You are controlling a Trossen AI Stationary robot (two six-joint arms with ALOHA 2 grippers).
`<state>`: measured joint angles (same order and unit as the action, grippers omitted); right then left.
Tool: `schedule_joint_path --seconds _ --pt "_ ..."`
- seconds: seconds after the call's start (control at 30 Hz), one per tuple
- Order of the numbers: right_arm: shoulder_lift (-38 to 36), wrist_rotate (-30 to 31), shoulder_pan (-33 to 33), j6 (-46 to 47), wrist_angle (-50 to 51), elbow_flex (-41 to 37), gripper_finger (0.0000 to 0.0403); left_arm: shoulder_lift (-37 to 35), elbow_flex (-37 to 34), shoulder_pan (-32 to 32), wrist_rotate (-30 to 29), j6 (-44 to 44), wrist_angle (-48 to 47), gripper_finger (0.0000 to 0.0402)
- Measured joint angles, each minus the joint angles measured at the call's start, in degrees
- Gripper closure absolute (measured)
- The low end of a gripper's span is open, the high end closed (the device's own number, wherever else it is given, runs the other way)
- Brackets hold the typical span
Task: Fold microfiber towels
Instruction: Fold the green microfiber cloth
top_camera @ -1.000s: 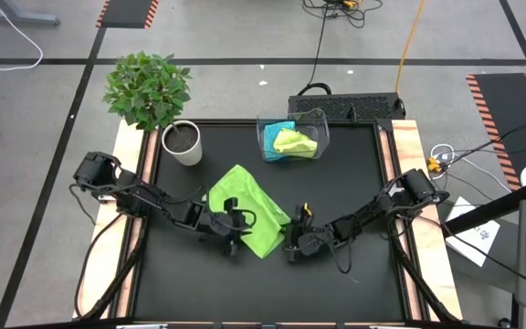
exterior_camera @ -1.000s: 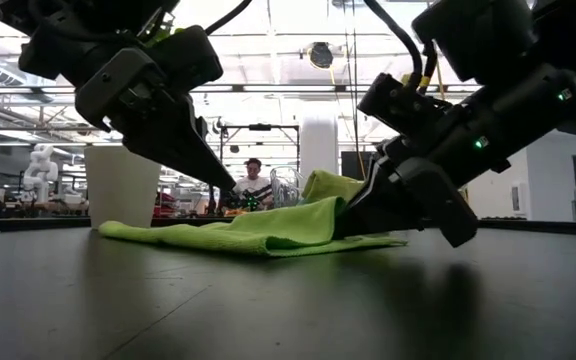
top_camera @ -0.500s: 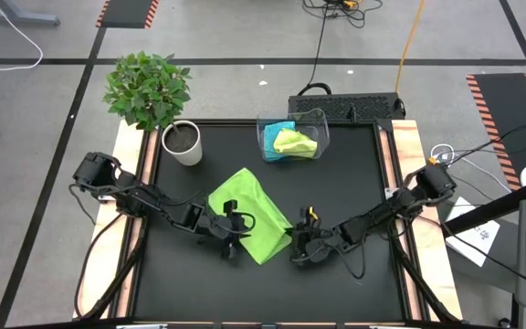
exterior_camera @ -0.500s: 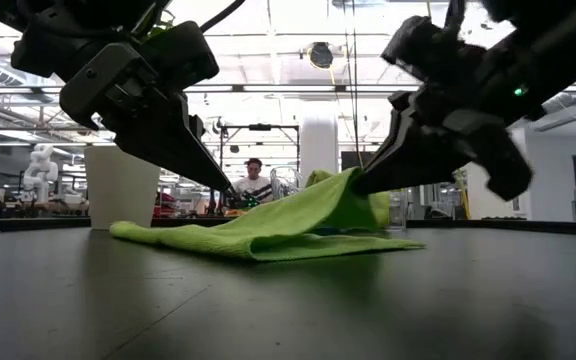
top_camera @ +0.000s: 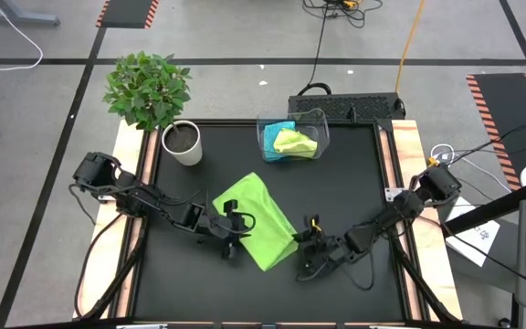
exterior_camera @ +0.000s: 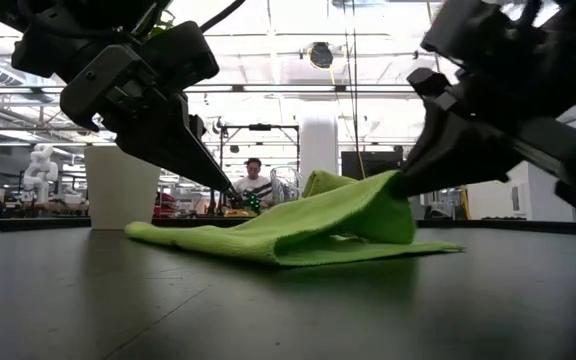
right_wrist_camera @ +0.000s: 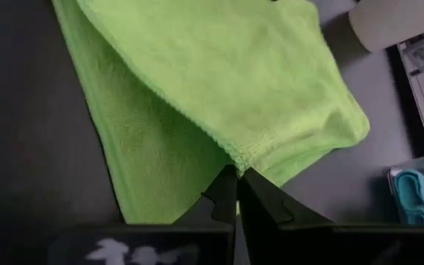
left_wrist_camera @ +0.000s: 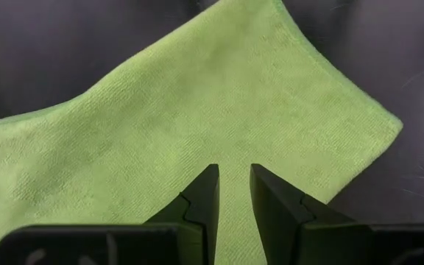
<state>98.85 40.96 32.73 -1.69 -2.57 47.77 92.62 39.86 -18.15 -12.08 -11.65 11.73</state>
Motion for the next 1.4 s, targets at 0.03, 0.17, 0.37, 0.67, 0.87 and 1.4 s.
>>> schedule_joint_path --seconds 0.03,0.17,0.37,0.67,0.87,1.4 --pt "0.01 0.49 0.51 0.25 1.59 0.56 0.0402 0.00 0.00 0.00 0.00 0.12 0.01 0.0321" --pt "0.02 6.31 2.69 -0.24 8.08 2.86 0.0403 0.00 0.00 0.02 0.00 0.51 0.00 0.0321" --pt "0.02 8.57 4.54 1.36 16.40 6.01 0.0403 0.00 0.00 0.04 0.01 0.54 -0.09 0.0321" --pt "0.04 7.57 6.38 11.67 24.50 6.16 0.0403 3.56 -0.05 0.70 9.20 1.08 2.63 0.0321" --pt "0.04 7.03 6.38 12.99 24.00 6.16 0.0403 11.50 0.11 4.22 7.47 -0.12 9.71 0.0321" --pt "0.09 6.69 8.13 17.24 35.99 6.16 0.0403 16.24 0.37 7.75 14.21 -6.86 11.76 0.0321"
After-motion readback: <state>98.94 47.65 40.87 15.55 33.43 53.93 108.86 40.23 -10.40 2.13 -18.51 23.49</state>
